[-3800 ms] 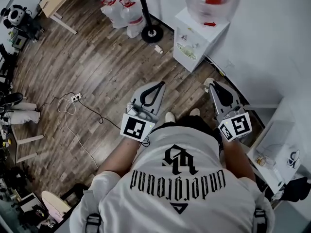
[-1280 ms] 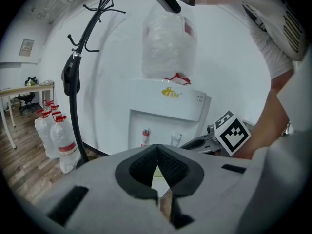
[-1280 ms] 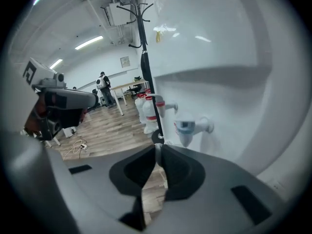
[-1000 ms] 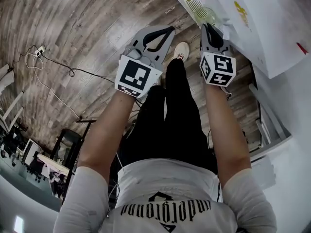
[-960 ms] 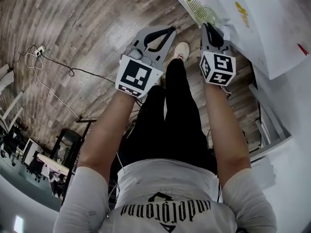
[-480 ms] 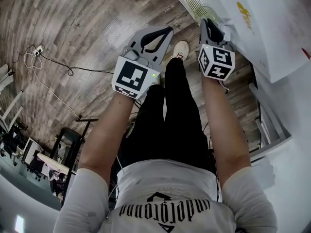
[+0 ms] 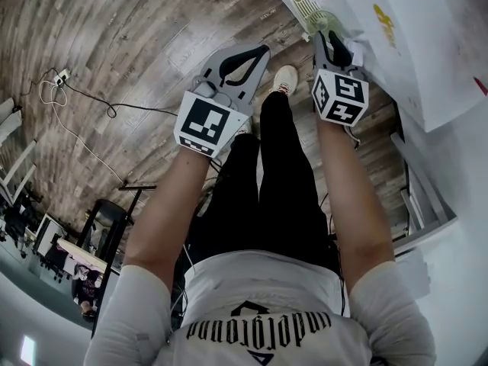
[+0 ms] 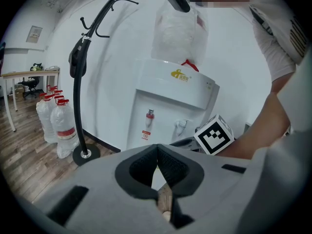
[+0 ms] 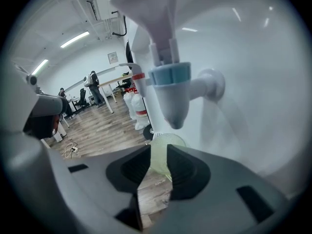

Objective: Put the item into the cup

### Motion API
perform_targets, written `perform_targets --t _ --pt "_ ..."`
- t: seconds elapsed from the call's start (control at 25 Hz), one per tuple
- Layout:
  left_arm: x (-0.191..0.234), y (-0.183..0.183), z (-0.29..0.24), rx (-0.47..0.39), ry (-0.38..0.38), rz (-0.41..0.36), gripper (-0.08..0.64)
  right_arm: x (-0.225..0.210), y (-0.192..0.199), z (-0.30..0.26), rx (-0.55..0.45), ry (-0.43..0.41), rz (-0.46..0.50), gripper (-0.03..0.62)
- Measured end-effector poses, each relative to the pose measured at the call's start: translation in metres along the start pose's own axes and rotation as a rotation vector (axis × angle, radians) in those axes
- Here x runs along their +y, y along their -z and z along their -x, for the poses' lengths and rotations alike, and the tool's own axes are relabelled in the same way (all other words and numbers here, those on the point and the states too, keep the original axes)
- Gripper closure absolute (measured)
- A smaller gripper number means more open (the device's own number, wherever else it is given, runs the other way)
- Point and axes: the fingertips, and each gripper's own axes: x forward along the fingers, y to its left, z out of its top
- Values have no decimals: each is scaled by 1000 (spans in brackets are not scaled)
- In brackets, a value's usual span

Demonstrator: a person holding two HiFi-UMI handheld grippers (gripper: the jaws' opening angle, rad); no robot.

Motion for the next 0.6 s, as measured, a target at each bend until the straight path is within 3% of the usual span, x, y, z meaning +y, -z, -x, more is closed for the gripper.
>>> perform_targets --t 0.32,0.6 --pt "-7 2 7 -3 -2 -5 552 0 6 7 7 1 5 476" --pt "-16 -20 28 -34 -6 -32 552 15 -1 32 -4 -11 28 474"
